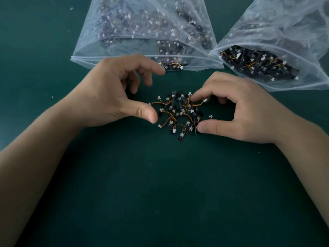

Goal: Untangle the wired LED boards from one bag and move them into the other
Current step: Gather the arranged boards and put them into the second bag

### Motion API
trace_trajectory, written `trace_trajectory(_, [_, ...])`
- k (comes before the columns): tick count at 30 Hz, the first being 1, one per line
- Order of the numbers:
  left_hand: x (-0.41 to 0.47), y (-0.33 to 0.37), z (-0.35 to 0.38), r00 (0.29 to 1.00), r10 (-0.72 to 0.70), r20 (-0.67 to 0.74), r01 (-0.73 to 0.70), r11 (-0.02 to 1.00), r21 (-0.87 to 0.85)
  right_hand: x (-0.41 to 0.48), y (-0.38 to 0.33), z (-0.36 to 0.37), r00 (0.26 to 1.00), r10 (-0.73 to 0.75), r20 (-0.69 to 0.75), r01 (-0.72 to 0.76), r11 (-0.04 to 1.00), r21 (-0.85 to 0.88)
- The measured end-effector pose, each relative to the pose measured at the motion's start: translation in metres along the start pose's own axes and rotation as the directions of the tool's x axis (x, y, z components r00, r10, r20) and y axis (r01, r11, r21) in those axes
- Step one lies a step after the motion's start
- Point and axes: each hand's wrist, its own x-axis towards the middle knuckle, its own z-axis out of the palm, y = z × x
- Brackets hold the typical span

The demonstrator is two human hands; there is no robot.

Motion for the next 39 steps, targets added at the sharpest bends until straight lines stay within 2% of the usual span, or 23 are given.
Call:
trace_trajectory(4, [0.002, -0.007, 0.001, 0.998, -0.058, -0.006, 0.059, 0.993, 0.103, 0.001, -0.003, 0.0, 1.0, 0.019, 0.002, -0.019, 0.999, -0.045])
trace_trajectory(15, [0.001, 0.001, 0.016, 0.998, -0.041, -0.039, 0.047, 0.985, 0.168, 0.004, -0.009, 0.007, 0.998, 0.04, -0.044, -0.044, 0.994, -0.101])
trace_trajectory(23, [0.001, 0.01, 0.028, 0.998, 0.026, -0.064, -0.01, 0.972, 0.234, 0.006, -0.011, 0.011, 0.995, 0.034, -0.091, -0.046, 0.991, -0.128])
trace_trajectory(35, [-0.002, 0.019, 0.036, 0.995, 0.017, -0.101, 0.003, 0.981, 0.193, 0.007, -0.014, 0.013, 0.993, 0.056, -0.105, -0.069, 0.99, -0.125])
trace_trajectory(39, [-0.003, 0.023, 0.034, 0.999, 0.017, -0.034, -0.012, 0.989, 0.15, 0.008, -0.015, 0.013, 0.991, 0.064, -0.114, -0.077, 0.991, -0.111])
